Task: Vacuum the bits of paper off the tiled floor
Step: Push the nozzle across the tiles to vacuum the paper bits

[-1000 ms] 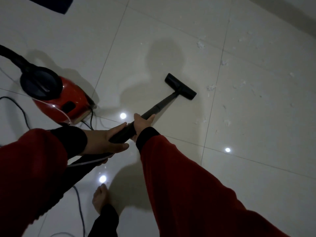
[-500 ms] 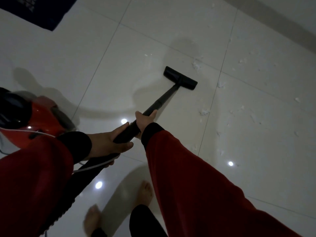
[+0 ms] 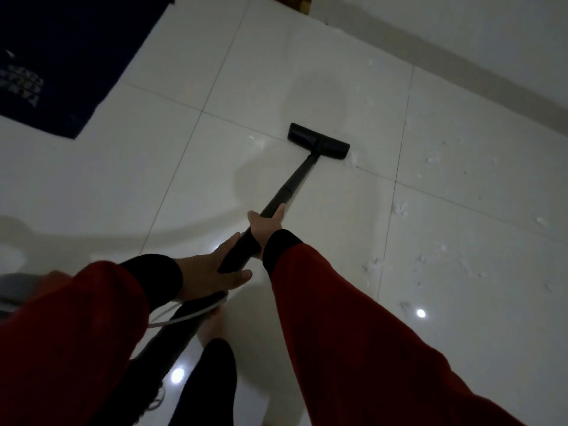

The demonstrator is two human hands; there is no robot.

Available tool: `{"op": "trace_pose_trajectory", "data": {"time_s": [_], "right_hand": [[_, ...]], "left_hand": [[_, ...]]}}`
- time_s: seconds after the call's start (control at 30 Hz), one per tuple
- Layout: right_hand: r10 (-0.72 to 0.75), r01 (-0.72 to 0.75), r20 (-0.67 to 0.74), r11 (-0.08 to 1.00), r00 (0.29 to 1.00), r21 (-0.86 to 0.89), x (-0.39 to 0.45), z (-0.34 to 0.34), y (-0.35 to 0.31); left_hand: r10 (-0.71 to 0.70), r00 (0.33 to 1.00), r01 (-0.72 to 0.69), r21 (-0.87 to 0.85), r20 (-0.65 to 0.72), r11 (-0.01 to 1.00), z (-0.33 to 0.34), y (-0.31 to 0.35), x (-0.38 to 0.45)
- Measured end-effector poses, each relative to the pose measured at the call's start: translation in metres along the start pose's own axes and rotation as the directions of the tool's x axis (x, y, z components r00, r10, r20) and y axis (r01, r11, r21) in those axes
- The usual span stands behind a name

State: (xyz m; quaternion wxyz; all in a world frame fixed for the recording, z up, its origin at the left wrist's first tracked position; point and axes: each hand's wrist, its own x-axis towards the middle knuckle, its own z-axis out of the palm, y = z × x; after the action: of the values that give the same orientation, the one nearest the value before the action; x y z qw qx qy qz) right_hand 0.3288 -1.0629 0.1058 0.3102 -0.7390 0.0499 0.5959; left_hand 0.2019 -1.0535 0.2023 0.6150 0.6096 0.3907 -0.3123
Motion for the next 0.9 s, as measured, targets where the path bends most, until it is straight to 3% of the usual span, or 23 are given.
{"op": "trace_pose_trajectory", "data": {"time_s": [0.2,0.37,0.47,0.53,0.6,0.67,0.9], "right_hand": [[-0.043,0.043,-0.008,0.999,0.999,-0.032,0.038,0.029,-0.08],[-0.074,0.074,0.003,0.997,0.997,-0.026,0.074,0.021,-0.139],[-0.086,0.086,0.003,0.996,0.996,-0.018,0.1,0.009,-0.172],[-0.093,0.093,0.002,0.996,0.996,0.001,0.119,0.002,-0.195],[-0.086,0.086,0.009,0.995,0.996,0.046,0.14,-0.005,-0.221],[-0.09,0.09,-0.001,0.995,0.996,0.04,0.162,-0.012,-0.245],[-0.133,0.133,-0.033,0.991,0.991,-0.018,0.22,-0.049,-0.331]], "left_hand": [[0.017,0.999,-0.022,0.14,0.037,0.99,-0.088,0.035,0.02],[0.009,0.999,-0.001,0.214,-0.035,0.977,-0.136,0.06,0.054],[0.061,0.995,-0.054,0.084,-0.08,0.995,-0.158,0.075,0.079],[0.039,0.995,-0.049,-0.11,-0.094,0.993,-0.175,0.087,0.098],[-0.015,0.998,-0.013,-0.419,-0.062,0.908,-0.191,0.1,0.118],[-0.045,0.999,0.049,-0.606,0.023,0.794,-0.208,0.116,0.133],[-0.1,0.965,0.225,-0.574,0.242,0.787,-0.251,0.176,0.187]]}}
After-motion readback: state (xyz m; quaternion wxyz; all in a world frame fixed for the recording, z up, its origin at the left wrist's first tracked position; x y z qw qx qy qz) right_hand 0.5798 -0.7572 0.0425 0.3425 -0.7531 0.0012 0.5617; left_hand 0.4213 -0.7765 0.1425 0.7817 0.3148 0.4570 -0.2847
